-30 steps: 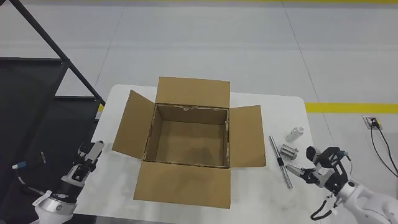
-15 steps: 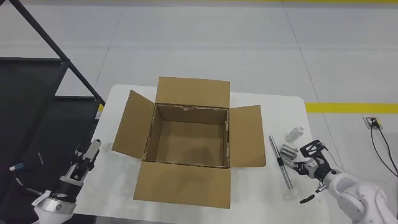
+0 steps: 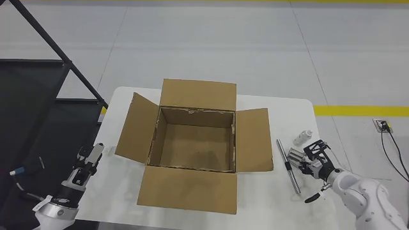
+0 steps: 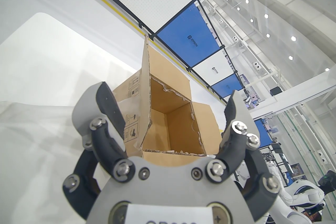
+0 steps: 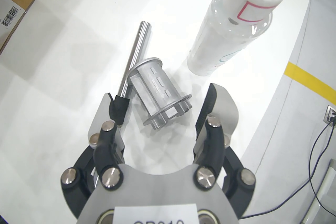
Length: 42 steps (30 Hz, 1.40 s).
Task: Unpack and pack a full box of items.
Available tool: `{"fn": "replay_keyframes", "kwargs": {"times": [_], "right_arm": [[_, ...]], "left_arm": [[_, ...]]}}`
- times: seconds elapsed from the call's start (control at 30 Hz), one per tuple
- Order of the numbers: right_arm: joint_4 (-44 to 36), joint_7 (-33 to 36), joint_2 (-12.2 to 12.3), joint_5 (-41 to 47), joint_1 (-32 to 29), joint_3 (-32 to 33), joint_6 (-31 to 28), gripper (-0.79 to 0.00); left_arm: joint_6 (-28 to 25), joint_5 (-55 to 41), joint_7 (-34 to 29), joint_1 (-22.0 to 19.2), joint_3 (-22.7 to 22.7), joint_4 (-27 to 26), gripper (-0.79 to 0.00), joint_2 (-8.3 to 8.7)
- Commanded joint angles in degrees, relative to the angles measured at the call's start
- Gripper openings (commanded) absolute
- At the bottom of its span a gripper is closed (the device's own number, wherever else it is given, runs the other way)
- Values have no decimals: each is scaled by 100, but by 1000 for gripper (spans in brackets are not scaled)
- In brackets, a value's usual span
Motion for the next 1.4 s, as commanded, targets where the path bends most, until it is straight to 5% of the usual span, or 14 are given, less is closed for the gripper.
{"fn": "replay_keyframes", "kwargs": {"times": [0.0, 0.17, 0.27, 0.63, 1.03, 1.2, 1.37], "right_arm": [[78, -15, 4, 2, 51, -30, -23, -394], [150, -74, 29, -2, 85, -23, -82, -563], [97, -146, 55, 1, 18, 37, -118, -785], [-1225, -346, 186, 90, -871, 677, 30, -785], [-4642, 527, 110, 898, -2196, 1134, 2019, -785], [-5439, 1021, 94, 867, -1866, 547, 2022, -785], [-5404, 1728, 28, 566, -763, -755, 2020, -785]], "left_arm": [[0, 0, 0, 0, 0, 0, 0, 0], [0, 0, 0, 0, 0, 0, 0, 0], [0, 0, 0, 0, 0, 0, 0, 0], [0, 0, 0, 0, 0, 0, 0, 0], [40, -14, 195, 3, -21, -10, 0, -6], [76, -162, 335, 19, -158, -22, 0, -9], [60, -281, 391, 75, -366, -14, 0, -5]]}}
